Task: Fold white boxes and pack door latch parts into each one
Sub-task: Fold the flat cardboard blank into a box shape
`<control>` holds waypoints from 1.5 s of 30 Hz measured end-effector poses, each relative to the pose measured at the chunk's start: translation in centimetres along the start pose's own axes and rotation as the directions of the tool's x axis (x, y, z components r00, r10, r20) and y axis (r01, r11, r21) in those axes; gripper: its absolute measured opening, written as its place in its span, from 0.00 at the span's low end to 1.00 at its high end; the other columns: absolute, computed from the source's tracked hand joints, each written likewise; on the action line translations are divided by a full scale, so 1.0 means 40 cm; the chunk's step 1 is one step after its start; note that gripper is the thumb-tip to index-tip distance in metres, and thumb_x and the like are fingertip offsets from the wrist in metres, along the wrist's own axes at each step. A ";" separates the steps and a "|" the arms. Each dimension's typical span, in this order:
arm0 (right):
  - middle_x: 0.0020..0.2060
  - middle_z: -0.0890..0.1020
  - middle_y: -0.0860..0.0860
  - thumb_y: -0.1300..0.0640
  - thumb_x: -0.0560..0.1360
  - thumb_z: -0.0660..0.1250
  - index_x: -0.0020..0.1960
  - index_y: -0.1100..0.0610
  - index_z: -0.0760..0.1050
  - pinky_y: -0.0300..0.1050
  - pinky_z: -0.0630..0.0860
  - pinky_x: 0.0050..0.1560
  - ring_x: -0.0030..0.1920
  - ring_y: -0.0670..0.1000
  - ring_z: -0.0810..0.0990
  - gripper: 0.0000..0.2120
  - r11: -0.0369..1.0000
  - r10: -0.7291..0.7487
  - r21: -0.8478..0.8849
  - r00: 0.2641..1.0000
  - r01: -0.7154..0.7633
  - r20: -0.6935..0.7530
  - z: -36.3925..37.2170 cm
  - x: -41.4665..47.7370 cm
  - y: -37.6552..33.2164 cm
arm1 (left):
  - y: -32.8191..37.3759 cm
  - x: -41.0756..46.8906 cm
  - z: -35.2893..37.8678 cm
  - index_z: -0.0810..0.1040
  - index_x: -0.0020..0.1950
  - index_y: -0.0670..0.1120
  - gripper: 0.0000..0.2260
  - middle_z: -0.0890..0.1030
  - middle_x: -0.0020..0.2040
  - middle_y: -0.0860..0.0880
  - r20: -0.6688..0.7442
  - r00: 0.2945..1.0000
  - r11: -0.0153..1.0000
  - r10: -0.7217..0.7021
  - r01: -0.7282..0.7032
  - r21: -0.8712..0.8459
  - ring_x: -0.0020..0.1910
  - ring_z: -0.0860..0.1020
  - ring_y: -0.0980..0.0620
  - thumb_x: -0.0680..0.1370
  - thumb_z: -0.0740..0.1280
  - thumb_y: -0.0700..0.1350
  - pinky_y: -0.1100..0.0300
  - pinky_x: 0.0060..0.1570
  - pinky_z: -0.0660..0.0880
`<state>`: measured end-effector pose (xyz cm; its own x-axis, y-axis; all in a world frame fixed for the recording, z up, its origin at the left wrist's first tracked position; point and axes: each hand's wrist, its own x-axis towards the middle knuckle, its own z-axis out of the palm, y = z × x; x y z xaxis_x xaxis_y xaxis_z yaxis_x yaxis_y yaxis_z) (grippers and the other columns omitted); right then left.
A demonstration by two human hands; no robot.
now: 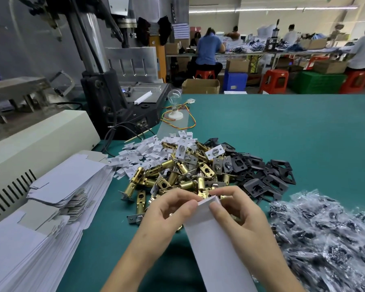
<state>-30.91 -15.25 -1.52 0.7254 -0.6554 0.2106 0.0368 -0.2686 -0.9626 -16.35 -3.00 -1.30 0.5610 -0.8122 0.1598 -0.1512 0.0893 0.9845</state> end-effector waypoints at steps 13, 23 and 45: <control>0.52 0.87 0.46 0.43 0.74 0.69 0.61 0.38 0.76 0.57 0.83 0.51 0.52 0.48 0.85 0.16 0.999 0.032 0.032 0.997 -0.035 0.074 0.003 -0.005 -0.003 | 0.013 -0.003 0.004 0.89 0.57 0.56 0.11 0.88 0.57 0.51 -0.066 0.996 0.988 -0.052 0.041 -0.152 0.53 0.85 0.56 0.78 0.69 0.51 0.65 0.50 0.80; 0.51 0.87 0.44 0.42 0.75 0.68 0.63 0.37 0.74 0.63 0.81 0.53 0.52 0.51 0.84 0.17 1.000 0.010 -0.028 0.996 -0.007 0.094 0.001 -0.008 -0.013 | 0.002 0.002 -0.004 0.88 0.60 0.57 0.13 0.87 0.59 0.50 -0.027 0.994 0.985 -0.109 0.104 -0.138 0.57 0.83 0.51 0.78 0.68 0.51 0.51 0.60 0.77; 0.42 0.85 0.46 0.38 0.75 0.66 0.56 0.40 0.77 0.68 0.73 0.58 0.43 0.50 0.83 0.13 0.988 -0.114 -0.093 0.988 0.123 0.105 -0.006 -0.005 -0.027 | 0.000 -0.001 0.001 0.86 0.62 0.60 0.14 0.82 0.61 0.56 0.050 0.999 1.000 0.009 -0.008 -0.007 0.63 0.79 0.57 0.81 0.64 0.52 0.71 0.58 0.72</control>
<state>-31.26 -15.00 -0.48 0.7844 -0.5431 0.2995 0.0619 -0.4119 -0.9091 -16.41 -2.99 -1.30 0.5183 -0.8392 0.1646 -0.1506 0.0999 0.9835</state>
